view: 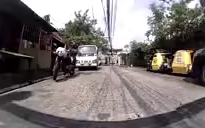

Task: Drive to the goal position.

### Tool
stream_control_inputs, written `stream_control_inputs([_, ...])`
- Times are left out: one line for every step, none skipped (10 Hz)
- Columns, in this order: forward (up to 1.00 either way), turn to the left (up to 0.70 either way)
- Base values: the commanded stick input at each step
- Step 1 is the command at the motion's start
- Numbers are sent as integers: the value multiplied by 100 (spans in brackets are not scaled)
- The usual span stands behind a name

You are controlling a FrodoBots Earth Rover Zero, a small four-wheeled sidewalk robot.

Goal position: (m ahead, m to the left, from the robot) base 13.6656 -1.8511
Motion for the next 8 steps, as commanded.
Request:
stream_control_inputs([-70, -27])
stream_control_inputs([-70, -27])
stream_control_inputs([-70, -27])
stream_control_inputs([-70, -27])
stream_control_inputs([-70, -27])
stream_control_inputs([-70, -27])
stream_control_inputs([-70, -27])
stream_control_inputs([-70, -27])
